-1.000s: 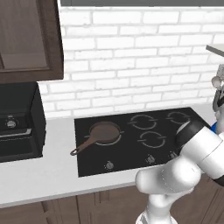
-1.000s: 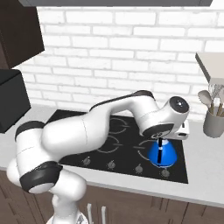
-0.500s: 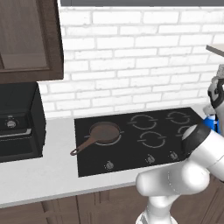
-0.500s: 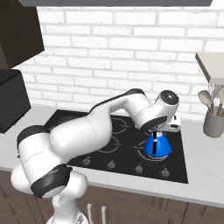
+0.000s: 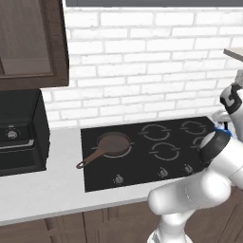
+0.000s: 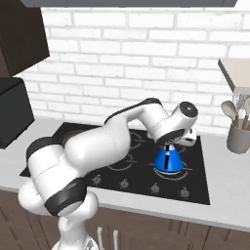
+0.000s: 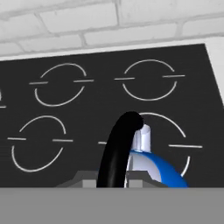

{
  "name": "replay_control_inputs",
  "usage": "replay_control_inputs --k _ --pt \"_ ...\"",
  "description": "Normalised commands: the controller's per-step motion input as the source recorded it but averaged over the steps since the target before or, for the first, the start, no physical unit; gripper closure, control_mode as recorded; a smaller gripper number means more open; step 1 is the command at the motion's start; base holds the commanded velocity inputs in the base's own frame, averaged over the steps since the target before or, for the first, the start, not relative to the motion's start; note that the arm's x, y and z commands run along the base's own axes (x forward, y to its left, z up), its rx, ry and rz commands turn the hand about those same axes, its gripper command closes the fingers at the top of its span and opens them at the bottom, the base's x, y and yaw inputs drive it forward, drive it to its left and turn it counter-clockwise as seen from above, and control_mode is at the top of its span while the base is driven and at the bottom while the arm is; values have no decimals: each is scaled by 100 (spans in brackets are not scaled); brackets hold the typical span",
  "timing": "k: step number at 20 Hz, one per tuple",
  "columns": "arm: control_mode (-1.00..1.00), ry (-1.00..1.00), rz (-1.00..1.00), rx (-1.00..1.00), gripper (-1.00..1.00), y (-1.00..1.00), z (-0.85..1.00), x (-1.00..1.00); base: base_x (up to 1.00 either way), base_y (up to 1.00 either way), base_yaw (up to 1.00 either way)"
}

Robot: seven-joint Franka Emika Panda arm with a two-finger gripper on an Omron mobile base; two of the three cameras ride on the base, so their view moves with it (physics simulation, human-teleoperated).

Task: Pick the kettle from the counter and place it on a stove burner. Then turn the burner on.

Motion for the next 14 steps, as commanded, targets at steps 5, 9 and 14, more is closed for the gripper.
replay_control_inputs --k 5,9,14 --pt "-100 0 0 12 100 4 -13 27 0 0 0" --pt "-100 0 0 3 100 4 -25 24 0 0 0" --pt "-100 -2 3 0 100 0 -48 35 0 0 0"
